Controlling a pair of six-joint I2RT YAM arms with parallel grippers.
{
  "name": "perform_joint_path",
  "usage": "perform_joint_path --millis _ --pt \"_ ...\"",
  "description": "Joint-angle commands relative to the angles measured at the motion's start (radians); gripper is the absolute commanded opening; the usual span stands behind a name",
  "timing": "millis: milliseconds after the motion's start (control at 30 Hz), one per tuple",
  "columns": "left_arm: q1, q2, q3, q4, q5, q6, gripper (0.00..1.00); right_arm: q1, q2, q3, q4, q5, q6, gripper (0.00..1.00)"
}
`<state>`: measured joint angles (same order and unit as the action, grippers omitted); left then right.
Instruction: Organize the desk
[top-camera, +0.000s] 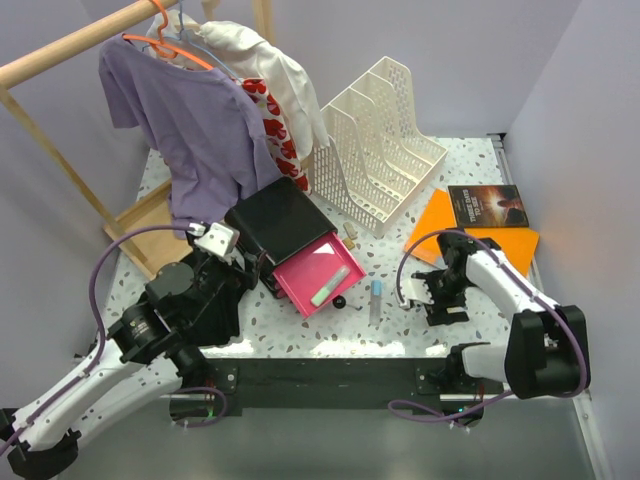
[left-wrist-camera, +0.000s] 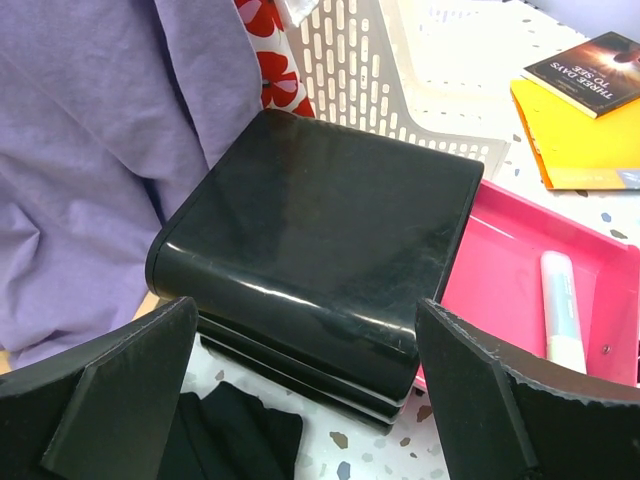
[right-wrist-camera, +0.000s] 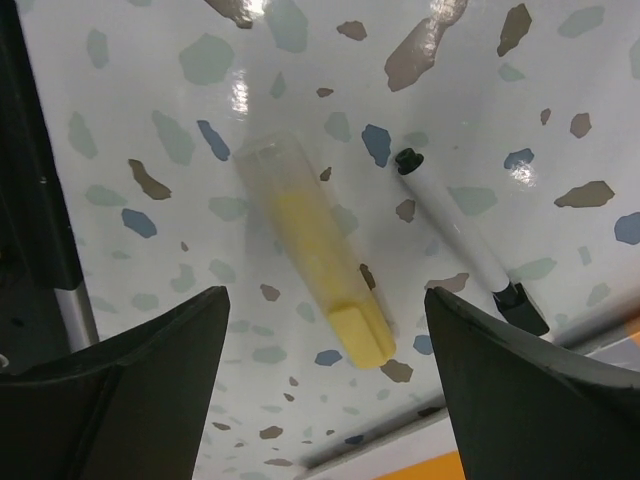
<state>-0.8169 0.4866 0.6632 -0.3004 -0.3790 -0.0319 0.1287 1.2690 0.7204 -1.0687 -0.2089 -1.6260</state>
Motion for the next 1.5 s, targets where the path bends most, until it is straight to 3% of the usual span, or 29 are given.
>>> perform_joint_path --millis 0,133,233,467,633,667,700,900,1033,1167,1267,1467 --pt "0.010 0.001 0.001 0.049 -0.006 0.020 0.95 -0.001 0.015 -0.053 0.188 0.043 -0.006 0.82" --pt "0.013 0.000 -0.001 0.050 -0.017 0.020 0.95 -0.003 0.056 -0.085 0.230 0.029 -0.005 0.76" --pt "0.016 0.000 -0.002 0.050 -0.018 0.017 0.95 -0.003 0.076 -0.110 0.239 0.022 -0.003 0.63" --pt "0.022 0.006 -0.007 0.060 -0.012 0.020 0.95 -0.003 0.024 -0.173 0.220 -0.041 -0.035 0.21" --pt "0.025 0.017 -0.008 0.061 -0.011 0.018 0.95 -0.003 -0.068 -0.171 0.124 -0.089 -0.083 0.12" --pt "0.027 0.017 -0.007 0.063 -0.009 0.015 0.95 -0.003 -0.085 -0.165 0.110 -0.096 -0.090 0.03" --pt "0.028 0.018 -0.008 0.064 -0.006 0.015 0.95 -0.003 -0.109 -0.153 0.077 -0.116 -0.095 0.00" --pt "0.032 0.012 -0.011 0.070 0.006 0.016 0.95 0.008 -0.187 -0.011 -0.131 -0.243 -0.083 0.00" --pt "0.035 0.000 -0.019 0.079 0.015 0.021 0.95 0.064 -0.218 0.120 -0.184 -0.357 0.056 0.00" --pt "0.035 0.001 -0.022 0.084 0.023 0.027 0.95 0.246 -0.206 0.261 -0.127 -0.360 0.376 0.01" --pt "0.035 0.006 -0.025 0.084 0.017 0.027 0.95 0.369 -0.178 0.368 -0.084 -0.336 0.519 0.01" --pt "0.035 0.015 -0.025 0.086 0.015 0.027 0.95 0.596 -0.037 0.605 -0.060 -0.183 0.629 0.02"
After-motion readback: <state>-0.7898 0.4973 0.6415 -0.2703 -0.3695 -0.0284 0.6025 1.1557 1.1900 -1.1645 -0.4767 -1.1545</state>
